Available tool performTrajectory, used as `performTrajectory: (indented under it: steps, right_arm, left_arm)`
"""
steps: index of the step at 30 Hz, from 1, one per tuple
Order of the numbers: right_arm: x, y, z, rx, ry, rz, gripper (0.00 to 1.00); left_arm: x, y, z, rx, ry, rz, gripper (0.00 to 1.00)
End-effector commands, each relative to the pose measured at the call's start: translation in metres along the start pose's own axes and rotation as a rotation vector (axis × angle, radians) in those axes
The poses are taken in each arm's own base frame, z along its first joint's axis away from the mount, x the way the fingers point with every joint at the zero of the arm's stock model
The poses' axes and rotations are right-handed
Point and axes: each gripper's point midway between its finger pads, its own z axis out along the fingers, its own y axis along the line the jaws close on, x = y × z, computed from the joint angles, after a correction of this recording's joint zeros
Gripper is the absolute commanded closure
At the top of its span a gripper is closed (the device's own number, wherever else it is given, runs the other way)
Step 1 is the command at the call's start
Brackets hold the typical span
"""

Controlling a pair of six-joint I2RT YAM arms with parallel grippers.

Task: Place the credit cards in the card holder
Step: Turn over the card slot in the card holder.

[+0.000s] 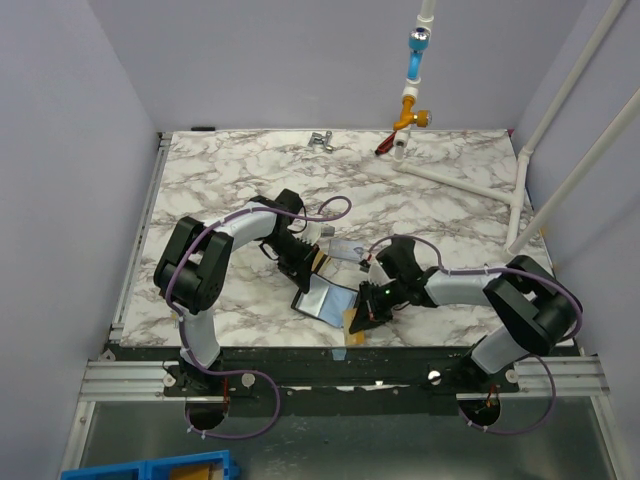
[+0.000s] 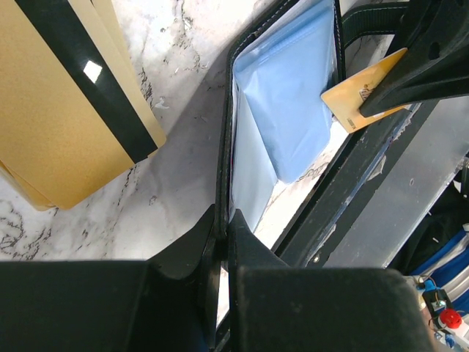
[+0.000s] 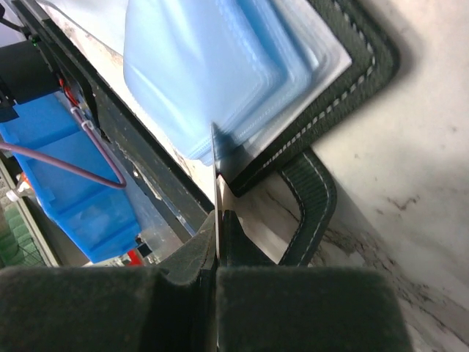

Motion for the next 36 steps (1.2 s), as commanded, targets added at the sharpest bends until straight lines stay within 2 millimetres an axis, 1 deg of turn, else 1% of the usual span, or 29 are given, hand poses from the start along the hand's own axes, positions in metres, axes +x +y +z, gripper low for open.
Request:
performTrajectory:
  steps: [1,6,11,12,13,17,31,36]
  right_arm:
    - [0.009,-0.012,-0.004,0.034,-0.018,0.017,0.99]
    - [0.013,-0.013,-0.005,0.03,-0.014,0.022,0.99]
    - [0.012,-0.013,-0.005,0.03,-0.012,0.022,0.99]
    - [0.011,-0.013,-0.004,0.03,-0.01,0.027,0.99]
    - [0.006,-0.009,-0.003,0.013,-0.025,0.007,0.99]
    - [0.0,-0.005,-0.002,0.003,-0.032,0.0,0.99]
    - [-0.01,0.004,0.0,-0.015,-0.035,-0.024,0.99]
    - [-0.016,0.014,-0.002,-0.042,-0.042,-0.054,0.99]
  left_arm:
    - [-0.008,-0.006,-0.012,-0.008,-0.036,0.051,0.95]
    - [-0.008,-0.005,-0.012,-0.009,-0.037,0.049,0.95]
    - [-0.008,-0.005,-0.011,-0.007,-0.034,0.044,0.95]
    - [-0.008,-0.005,-0.011,-0.007,-0.034,0.045,0.95]
    - [-0.008,-0.006,-0.011,-0.005,-0.034,0.043,0.95]
    - [-0.008,-0.006,-0.011,-0.002,-0.034,0.043,0.95]
    - [-0.01,-0.006,-0.011,0.001,-0.036,0.044,0.96]
    - [-0.01,-0.007,-0.012,0.002,-0.037,0.048,0.96]
